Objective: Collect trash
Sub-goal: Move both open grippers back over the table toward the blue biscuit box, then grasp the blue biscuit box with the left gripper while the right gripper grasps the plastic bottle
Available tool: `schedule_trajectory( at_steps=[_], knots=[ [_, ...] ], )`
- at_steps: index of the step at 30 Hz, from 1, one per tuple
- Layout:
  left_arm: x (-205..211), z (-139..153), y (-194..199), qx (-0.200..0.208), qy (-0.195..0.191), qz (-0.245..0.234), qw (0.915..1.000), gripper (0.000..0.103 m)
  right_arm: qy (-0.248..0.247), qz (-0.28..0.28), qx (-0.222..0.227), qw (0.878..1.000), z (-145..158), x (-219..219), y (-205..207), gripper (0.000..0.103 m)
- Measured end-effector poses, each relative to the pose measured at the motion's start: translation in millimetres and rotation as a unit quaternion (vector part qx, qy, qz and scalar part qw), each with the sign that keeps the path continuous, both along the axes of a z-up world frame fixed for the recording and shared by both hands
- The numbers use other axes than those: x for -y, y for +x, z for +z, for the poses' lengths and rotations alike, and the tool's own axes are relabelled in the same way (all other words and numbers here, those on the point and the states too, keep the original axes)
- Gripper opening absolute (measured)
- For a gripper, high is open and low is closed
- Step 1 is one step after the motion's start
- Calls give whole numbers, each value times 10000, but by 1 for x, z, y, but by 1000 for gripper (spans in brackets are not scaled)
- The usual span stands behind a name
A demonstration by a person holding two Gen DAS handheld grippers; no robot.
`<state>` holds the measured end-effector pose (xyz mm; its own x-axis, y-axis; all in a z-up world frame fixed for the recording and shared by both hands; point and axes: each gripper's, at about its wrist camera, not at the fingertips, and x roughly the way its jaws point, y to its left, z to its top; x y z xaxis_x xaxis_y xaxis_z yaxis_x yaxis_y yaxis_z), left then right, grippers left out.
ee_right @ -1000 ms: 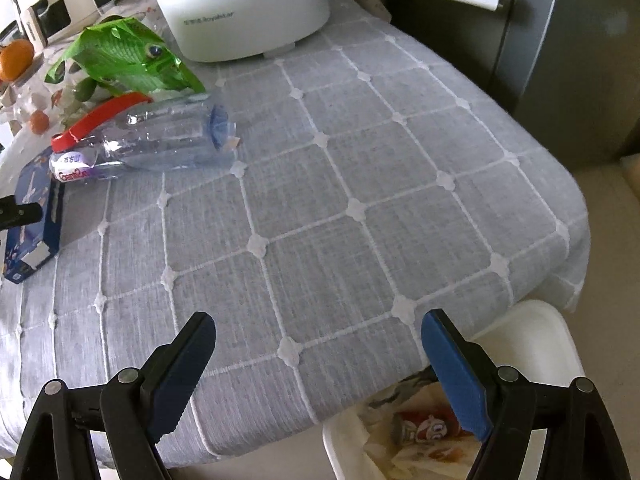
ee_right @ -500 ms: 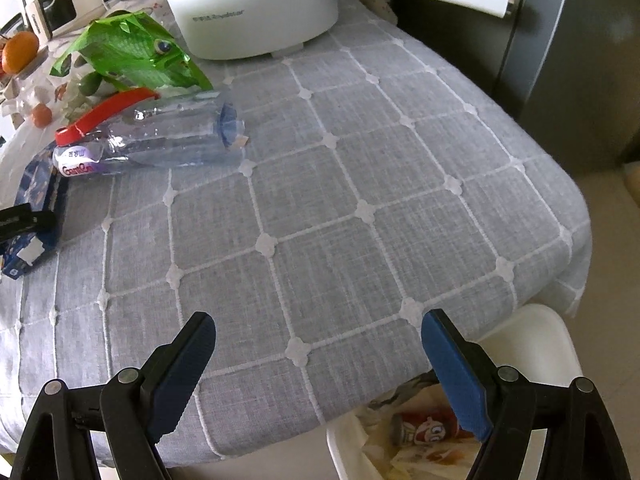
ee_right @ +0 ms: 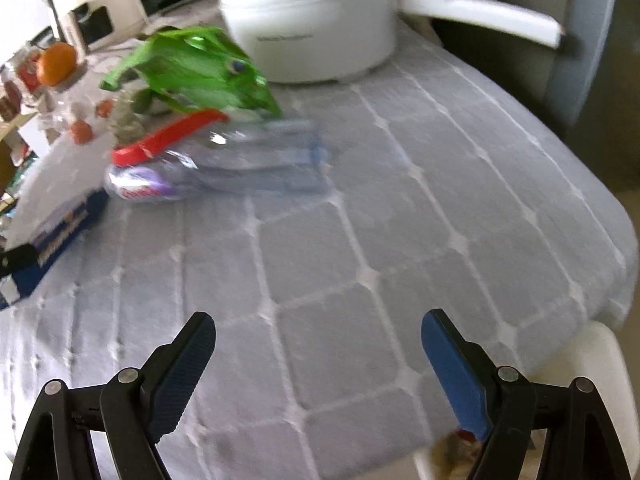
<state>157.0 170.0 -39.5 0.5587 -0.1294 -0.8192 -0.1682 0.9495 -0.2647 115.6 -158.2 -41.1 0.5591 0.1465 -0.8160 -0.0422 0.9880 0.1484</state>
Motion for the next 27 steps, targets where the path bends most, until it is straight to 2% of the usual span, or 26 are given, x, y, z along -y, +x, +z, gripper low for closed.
schedule_trajectory(
  at_steps=[1, 2, 3, 4, 8, 9, 11, 12, 13, 17, 19, 23, 25, 27],
  knots=[
    [-6, 4, -4, 83, -99, 21, 9999, 93, 23, 49, 74, 10000, 3, -7, 3, 88],
    [-12, 7, -7, 176, -153, 52, 9997, 77, 16, 87, 189, 9998, 8, -14, 6, 88],
    [-14, 9, -8, 197, -154, 26, 9997, 13, 9, 116, 273, 9996, 11, -20, 8, 87],
    [-18, 9, -6, 150, -265, -121, 9995, 0, 20, 162, 382, 9991, 16, -27, 12, 87],
    [-34, -2, -5, -107, -618, -78, 9980, 0, 235, 363, 593, 9973, 25, -50, 33, 87],
    [-39, -6, -4, -173, -786, -40, 9967, 7, 260, 397, 584, 9972, 25, -56, 43, 87],
    [-45, -11, -2, -267, -991, -10, 9947, 34, 242, 344, 572, 9975, 24, -60, 56, 86],
    [-46, -13, -1, -297, -1016, 14, 9944, 72, 229, 285, 580, 9976, 24, -60, 61, 86],
    [-47, -14, 0, -281, -1043, 146, 9940, 92, 242, 235, 576, 9978, 23, -59, 64, 86],
    [-25, -16, 12, -340, -803, 207, 9960, 95, 382, 231, 486, 9978, 14, -57, 65, 86],
    [-4, -18, 20, -431, -591, 20, 9973, 103, 342, 244, 388, 9984, 7, -54, 64, 86],
    [44, -25, 33, -599, 230, -44, 9979, 103, 228, 185, 297, 9991, -1, -39, 57, 86],
    [64, -30, 38, -697, 688, 43, 9952, 103, 238, 101, 289, 9992, -4, -27, 52, 86],
    [73, -36, 43, -780, 944, 124, 9924, 103, 302, 5, 266, 9992, -6, -15, 50, 86]
  ],
)
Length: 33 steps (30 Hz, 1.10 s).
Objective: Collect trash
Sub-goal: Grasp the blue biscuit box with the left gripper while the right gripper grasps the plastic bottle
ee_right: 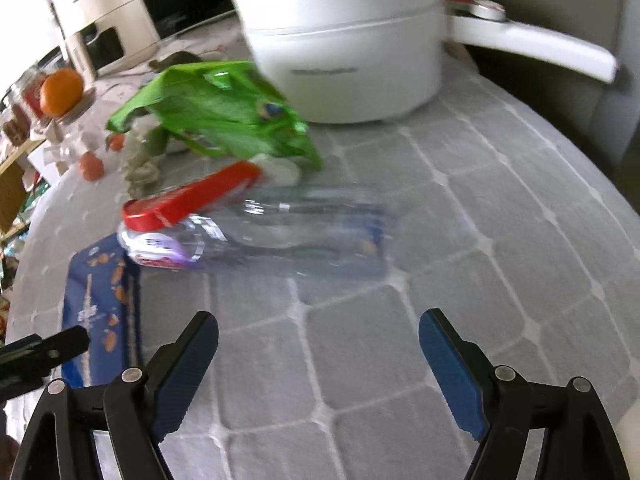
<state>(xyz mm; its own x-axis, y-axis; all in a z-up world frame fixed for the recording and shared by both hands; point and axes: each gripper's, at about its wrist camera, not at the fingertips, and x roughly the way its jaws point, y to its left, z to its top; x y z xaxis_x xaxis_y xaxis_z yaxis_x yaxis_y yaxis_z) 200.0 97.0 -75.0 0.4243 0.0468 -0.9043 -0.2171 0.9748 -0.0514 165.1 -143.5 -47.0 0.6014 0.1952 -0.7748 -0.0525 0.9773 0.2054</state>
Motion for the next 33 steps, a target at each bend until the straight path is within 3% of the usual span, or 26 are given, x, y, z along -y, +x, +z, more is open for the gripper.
schedule_trajectory(
  at_steps=[4, 7, 12, 15, 16, 20, 23, 26, 33],
  knots=[
    [15, -16, 7, -239, 391, 145, 9988, 103, 176, -90, -81, 9998, -2, 21, -4, 86],
    [14, -23, 9, -367, 433, 314, 9979, 103, 108, -78, -36, 9999, 0, 30, -7, 86],
    [-3, -35, 12, -515, -17, 673, 9964, 102, -83, 164, 30, 9998, -2, 36, -5, 86],
    [-10, -31, 11, -328, -371, 610, 9969, 101, -214, 691, 164, 9972, -1, 34, 6, 86],
    [-14, -28, 10, -251, -512, 547, 9969, 95, -291, 979, 260, 9944, 2, 33, 12, 86],
    [-29, -24, 6, -46, -1002, 347, 9944, 94, -571, 1674, 563, 9826, 11, 30, 29, 90],
    [-38, -22, 3, 42, -1055, 319, 9939, 93, -847, 2166, 633, 9705, 9, 22, 39, 93],
    [-45, -13, -1, 190, -1093, 298, 9934, 93, -1313, 2732, 630, 9509, 1, 8, 49, 93],
    [-45, 4, -6, 375, -1374, 277, 9894, 93, -2019, 3330, 589, 9192, -25, -16, 75, 93]
  ],
)
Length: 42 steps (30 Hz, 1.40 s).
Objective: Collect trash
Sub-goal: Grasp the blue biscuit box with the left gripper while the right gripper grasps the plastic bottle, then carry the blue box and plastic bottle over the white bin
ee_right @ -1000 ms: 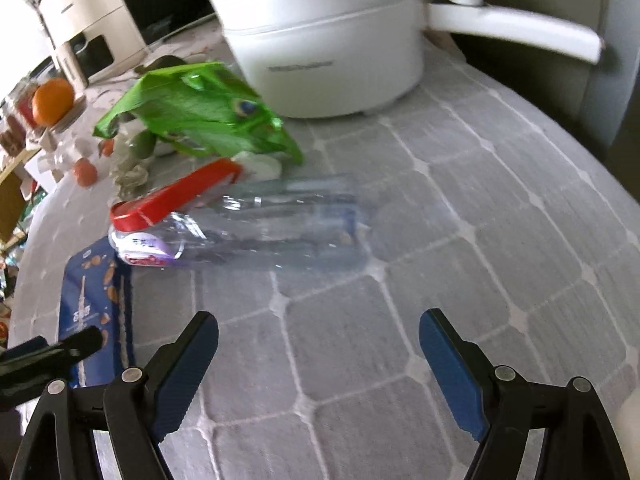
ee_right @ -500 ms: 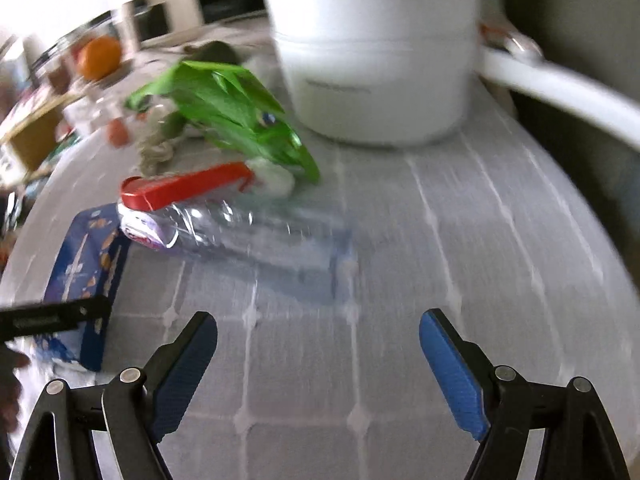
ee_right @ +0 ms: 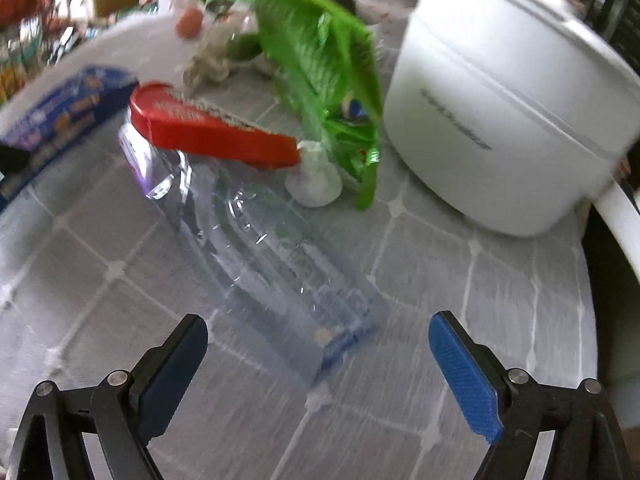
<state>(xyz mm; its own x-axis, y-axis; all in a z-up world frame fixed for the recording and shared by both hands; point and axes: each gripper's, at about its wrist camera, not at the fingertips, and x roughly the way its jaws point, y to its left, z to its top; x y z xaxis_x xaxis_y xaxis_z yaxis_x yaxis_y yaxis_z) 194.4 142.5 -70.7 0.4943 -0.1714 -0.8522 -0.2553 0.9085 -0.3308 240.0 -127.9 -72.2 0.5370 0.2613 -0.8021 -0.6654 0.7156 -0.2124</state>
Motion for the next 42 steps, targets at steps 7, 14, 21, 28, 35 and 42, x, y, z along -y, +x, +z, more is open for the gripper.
schedule_trajectory(
  at_steps=[7, 14, 21, 28, 35, 42],
  knots=[
    [4, 12, -3, 176, 91, -52, 9998, 93, -5, 239, -93, 9997, -10, -18, 7, 93],
    [-6, 23, -17, 285, -183, -6, 9994, 93, 162, 100, -151, 9997, -7, -20, -32, 73],
    [-17, 40, -40, 491, -340, -26, 9982, 93, 627, -177, -483, 9967, 12, -13, -95, 66],
    [-18, 57, -64, 677, -344, -207, 9969, 93, 1097, -788, -707, 9883, 33, -6, -145, 65],
    [0, 62, -74, 729, -358, -540, 9952, 93, 1712, -1695, -783, 9674, 57, 28, -181, 64],
    [51, 67, -77, 783, -316, -1162, 9896, 93, 2183, -2553, -572, 9402, 80, 79, -207, 64]
  ],
)
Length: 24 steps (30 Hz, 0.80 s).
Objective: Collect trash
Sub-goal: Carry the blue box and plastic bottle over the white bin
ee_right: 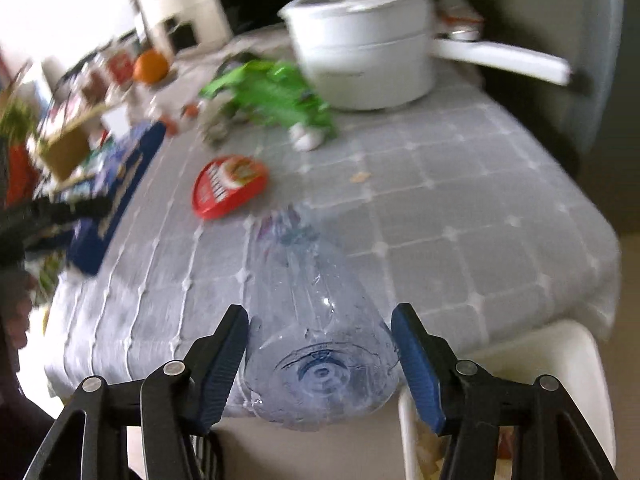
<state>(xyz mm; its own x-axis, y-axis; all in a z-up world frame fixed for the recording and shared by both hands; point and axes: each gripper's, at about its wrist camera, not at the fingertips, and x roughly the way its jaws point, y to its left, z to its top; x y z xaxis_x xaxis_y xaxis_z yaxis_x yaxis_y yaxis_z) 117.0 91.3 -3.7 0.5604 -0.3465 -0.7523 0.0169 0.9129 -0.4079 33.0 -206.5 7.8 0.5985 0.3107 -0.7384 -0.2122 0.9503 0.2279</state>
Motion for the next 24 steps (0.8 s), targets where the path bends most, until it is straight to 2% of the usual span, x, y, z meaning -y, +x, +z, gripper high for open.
schedule_trajectory(
  at_steps=[5, 12, 19, 24],
  knots=[
    [45, -4, 1, -52, 58, -429, 9991, 93, -17, -541, 188, 9984, 17, 34, -20, 63],
    [114, -7, 1, -134, -23, -1076, 9941, 93, 78, -1230, 165, 9922, 29, 83, -48, 63],
    [181, -11, -11, -244, -103, -1809, 9831, 93, 140, -1851, 100, 9826, 38, 131, -87, 63],
    [211, -18, -22, -317, -46, -2221, 9745, 93, 122, -2101, 65, 9776, 37, 154, -107, 63]
  ],
)
